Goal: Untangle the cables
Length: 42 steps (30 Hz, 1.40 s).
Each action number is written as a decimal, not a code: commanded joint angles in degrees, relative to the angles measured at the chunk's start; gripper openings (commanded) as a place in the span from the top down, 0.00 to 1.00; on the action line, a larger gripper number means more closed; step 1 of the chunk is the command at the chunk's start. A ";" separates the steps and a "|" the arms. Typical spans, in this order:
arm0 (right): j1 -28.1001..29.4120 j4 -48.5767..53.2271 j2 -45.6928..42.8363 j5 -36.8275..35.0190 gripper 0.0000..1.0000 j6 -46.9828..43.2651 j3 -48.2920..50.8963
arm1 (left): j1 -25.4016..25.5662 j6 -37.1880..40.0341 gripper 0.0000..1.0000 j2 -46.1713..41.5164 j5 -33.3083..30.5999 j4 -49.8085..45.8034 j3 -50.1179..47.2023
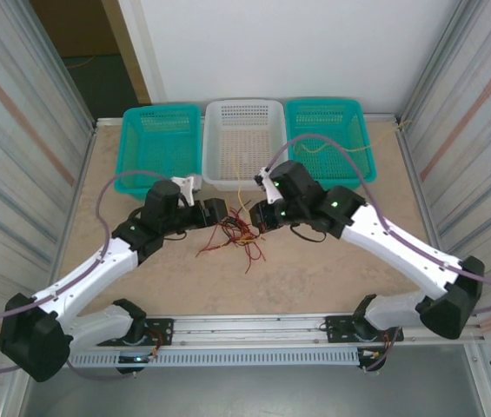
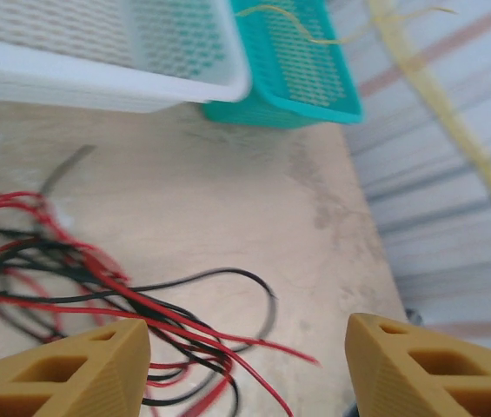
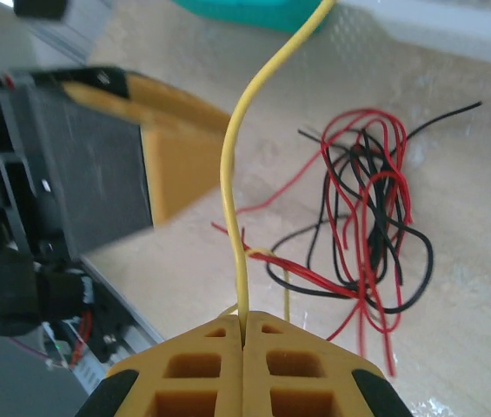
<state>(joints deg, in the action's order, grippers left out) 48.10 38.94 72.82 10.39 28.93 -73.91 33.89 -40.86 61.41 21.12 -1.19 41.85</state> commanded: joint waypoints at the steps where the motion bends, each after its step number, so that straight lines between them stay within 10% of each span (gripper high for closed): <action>1: -2.64 -1.32 -1.89 3.16 1.00 -1.35 -1.25 | 2.44 1.09 0.36 0.13 7.21 9.83 -0.04; 15: -12.24 -6.05 -5.36 13.42 1.00 1.92 -1.16 | 10.10 11.44 0.26 6.36 7.47 5.55 6.68; 25: -14.39 -7.19 -7.30 12.37 1.00 3.47 0.10 | 13.66 13.91 0.88 6.94 -11.44 5.06 6.29; 33: -26.33 -7.61 -14.63 4.04 1.00 10.64 6.23 | 11.53 -12.39 1.00 -6.89 -51.25 -20.23 -0.28; 42: -37.11 -10.79 -20.78 8.04 1.00 13.58 6.68 | 2.82 -33.49 1.00 -15.48 -40.08 -22.45 -15.52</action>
<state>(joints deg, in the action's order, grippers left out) 11.99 31.18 53.04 17.98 41.08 -64.64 37.74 -64.01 47.72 -19.99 -20.88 31.42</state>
